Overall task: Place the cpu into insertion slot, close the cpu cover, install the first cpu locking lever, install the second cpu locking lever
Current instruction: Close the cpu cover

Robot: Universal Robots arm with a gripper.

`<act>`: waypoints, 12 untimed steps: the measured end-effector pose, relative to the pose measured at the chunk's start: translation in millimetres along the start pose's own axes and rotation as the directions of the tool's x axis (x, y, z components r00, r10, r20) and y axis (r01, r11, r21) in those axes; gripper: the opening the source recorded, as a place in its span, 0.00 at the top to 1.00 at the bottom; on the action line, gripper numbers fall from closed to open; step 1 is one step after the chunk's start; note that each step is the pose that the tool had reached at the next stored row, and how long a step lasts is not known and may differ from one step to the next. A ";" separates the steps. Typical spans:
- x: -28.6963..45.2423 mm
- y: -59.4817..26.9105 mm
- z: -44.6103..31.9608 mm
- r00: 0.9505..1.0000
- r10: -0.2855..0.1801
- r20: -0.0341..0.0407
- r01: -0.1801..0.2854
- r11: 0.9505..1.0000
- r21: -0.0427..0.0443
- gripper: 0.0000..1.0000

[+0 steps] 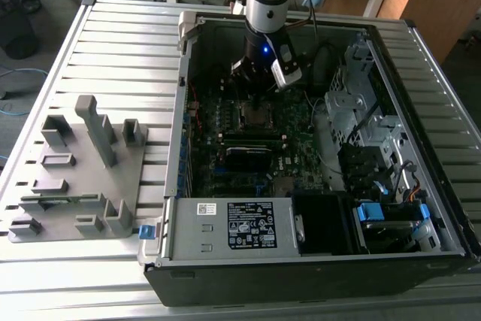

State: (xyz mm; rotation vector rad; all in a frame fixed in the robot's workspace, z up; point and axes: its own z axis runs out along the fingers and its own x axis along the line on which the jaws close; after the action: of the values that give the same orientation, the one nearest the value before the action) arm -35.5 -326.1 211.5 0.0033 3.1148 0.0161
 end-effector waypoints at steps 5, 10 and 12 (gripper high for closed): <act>9.6 -0.3 -0.1 1.000 0.000 0.002 0.000 1.000 0.000 0.90; 14.3 -2.3 -0.2 1.000 0.000 0.002 0.000 1.000 0.000 0.90; 16.0 -3.5 -0.3 1.000 0.000 0.002 0.000 1.000 0.000 0.90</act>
State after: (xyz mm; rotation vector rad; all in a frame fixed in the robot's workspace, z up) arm -51.5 -329.5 211.4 0.0034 3.1125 0.0161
